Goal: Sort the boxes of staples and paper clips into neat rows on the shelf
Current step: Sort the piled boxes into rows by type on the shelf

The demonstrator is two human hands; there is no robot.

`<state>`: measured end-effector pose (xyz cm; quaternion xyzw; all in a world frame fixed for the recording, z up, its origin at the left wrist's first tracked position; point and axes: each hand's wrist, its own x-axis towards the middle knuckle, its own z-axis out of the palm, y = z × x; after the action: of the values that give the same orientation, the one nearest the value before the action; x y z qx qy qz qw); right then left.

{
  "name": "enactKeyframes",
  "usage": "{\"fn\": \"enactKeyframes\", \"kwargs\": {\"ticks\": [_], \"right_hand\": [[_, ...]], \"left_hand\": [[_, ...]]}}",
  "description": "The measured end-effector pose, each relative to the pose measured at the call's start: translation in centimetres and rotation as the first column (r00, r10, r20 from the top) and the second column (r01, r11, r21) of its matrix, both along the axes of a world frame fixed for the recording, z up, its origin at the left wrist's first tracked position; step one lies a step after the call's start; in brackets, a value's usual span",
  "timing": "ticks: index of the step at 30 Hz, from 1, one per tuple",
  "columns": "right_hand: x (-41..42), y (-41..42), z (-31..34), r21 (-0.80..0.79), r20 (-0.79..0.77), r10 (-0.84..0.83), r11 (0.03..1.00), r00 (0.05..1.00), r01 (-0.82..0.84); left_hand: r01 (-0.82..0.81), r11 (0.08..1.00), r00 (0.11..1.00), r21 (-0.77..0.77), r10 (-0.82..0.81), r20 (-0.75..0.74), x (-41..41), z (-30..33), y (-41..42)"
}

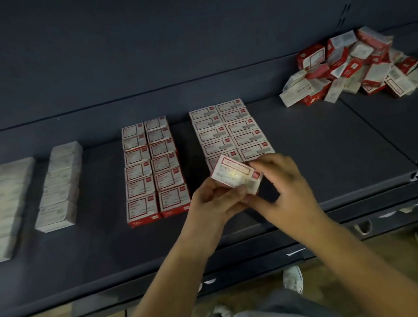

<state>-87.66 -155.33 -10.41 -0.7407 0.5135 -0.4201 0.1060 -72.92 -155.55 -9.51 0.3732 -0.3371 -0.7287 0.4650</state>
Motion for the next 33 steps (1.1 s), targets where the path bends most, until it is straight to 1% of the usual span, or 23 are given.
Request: {"fn": "enactKeyframes", "kwargs": {"ticks": [3, 6, 8, 11, 13, 16, 18, 21, 23, 25, 30, 33], "right_hand": [[-0.1, -0.4, 0.3, -0.028, -0.005, 0.009, 1.000, 1.000, -0.010], [-0.2, -0.7, 0.8, 0.006, 0.020, 0.092, 0.996, 0.996, -0.092], [-0.1, -0.7, 1.1, 0.022, 0.023, 0.158, 0.987, 0.987, -0.159], [0.3, -0.8, 1.2, 0.073, 0.058, 0.229, 0.970, 0.972, -0.233], [0.4, -1.0, 1.3, 0.132, 0.061, 0.226, 0.964, 0.972, -0.232], [0.5, -1.3, 2.0, 0.272, 0.092, 0.178, 0.942, 0.980, -0.197], [0.1, -1.4, 2.2, 0.305, 0.114, 0.161, 0.933, 0.980, -0.189], [-0.9, -1.2, 2.1, 0.360, 0.152, 0.141, 0.914, 0.978, -0.187], [-1.4, -1.2, 1.9, 0.360, 0.179, 0.142, 0.911, 0.974, -0.199], [-1.7, -1.2, 1.6, 0.312, 0.194, 0.174, 0.922, 0.965, -0.229], [-3.0, -1.6, 1.1, 0.269, 0.235, 0.252, 0.911, 0.939, -0.312], [-3.9, -1.6, 1.1, 0.300, 0.215, 0.242, 0.906, 0.946, -0.300]], "left_hand": [[0.021, 1.000, 0.995, -0.017, -0.022, -0.100, 1.4, -0.1, 0.1], [0.039, 0.999, 0.974, 0.034, -0.031, -0.226, 2.5, -0.4, -0.1], [0.070, 0.996, 0.963, 0.062, -0.051, -0.266, 2.9, -0.5, -0.3], [0.163, 0.985, 0.958, 0.058, -0.144, -0.247, 2.7, -0.4, -0.3], [0.148, 0.983, 0.962, 0.106, -0.118, -0.248, 2.2, -0.1, -0.3], [0.001, 0.985, 0.971, 0.173, 0.040, -0.237, 1.5, 0.3, -0.5], [-0.113, 0.975, 0.965, 0.194, 0.154, -0.214, 1.2, 0.3, -0.7], [-0.232, 0.955, 0.954, 0.183, 0.260, -0.146, 0.9, 0.2, -0.7], [-0.283, 0.947, 0.950, 0.152, 0.299, -0.090, 0.6, 0.1, -0.7], [-0.308, 0.945, 0.947, 0.112, 0.315, -0.056, 0.2, 0.0, -0.7], [-0.371, 0.926, 0.927, 0.071, 0.374, -0.033, -0.6, -0.1, -1.0], [-0.328, 0.945, 0.945, 0.004, 0.327, 0.022, -0.9, -0.1, -1.2]]}}
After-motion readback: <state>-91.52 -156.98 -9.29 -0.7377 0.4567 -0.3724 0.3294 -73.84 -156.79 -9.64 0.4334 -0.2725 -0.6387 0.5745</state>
